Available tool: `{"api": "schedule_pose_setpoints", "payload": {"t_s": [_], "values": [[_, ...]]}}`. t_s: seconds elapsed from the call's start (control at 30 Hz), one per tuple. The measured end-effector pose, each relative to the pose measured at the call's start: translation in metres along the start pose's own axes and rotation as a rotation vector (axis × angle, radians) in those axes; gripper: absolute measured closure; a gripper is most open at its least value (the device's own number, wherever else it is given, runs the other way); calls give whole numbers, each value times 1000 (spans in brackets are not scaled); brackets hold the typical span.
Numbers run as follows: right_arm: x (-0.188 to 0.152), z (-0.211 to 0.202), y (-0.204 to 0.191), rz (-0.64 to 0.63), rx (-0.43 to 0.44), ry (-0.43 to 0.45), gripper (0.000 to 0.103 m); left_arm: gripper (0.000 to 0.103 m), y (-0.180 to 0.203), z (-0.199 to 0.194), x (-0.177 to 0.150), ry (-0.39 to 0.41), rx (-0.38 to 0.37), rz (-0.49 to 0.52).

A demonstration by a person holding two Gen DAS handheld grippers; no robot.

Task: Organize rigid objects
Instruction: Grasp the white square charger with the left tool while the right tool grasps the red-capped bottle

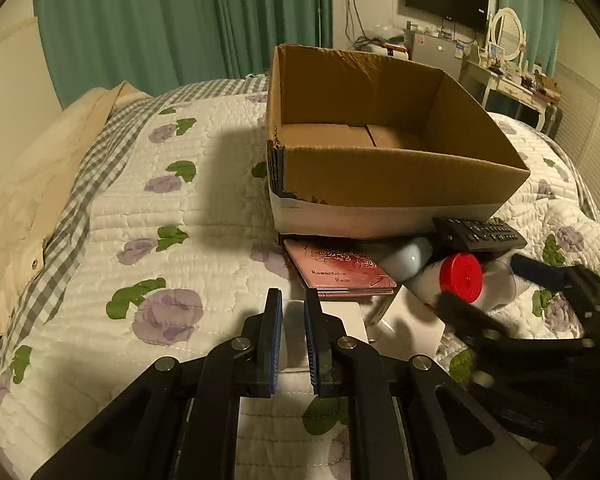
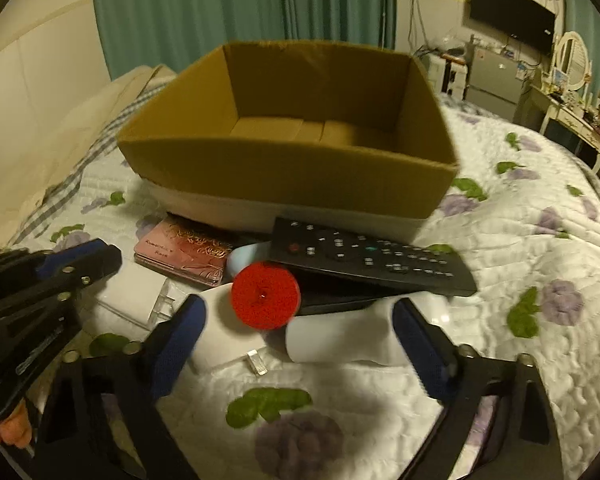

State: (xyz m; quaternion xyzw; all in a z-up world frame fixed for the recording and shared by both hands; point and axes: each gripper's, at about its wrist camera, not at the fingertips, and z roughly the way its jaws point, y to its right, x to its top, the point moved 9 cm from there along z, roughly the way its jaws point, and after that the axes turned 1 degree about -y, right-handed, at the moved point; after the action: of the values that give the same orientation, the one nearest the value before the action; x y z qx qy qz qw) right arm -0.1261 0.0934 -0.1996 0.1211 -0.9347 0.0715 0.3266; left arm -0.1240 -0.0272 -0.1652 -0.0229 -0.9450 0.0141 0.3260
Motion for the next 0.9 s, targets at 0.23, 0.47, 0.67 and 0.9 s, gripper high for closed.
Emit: {"api": "schedule_pose_setpoints", "payload": {"t_s": [0.23,0.47,0.67,0.9], "values": [[0,12,-10,-45,41,-6,67,49,5,11,-10,-38,-10,16],[1,-8,-7,-32,89,28,67,35,15,25,-19,-81,-26,47],[1,-17,-8,-48,87,40,67,36,17,33,-22,-103,19,77],[6,-41,-7,-63,83,74,67,45,18,11,-17,-54,18,48]]}}
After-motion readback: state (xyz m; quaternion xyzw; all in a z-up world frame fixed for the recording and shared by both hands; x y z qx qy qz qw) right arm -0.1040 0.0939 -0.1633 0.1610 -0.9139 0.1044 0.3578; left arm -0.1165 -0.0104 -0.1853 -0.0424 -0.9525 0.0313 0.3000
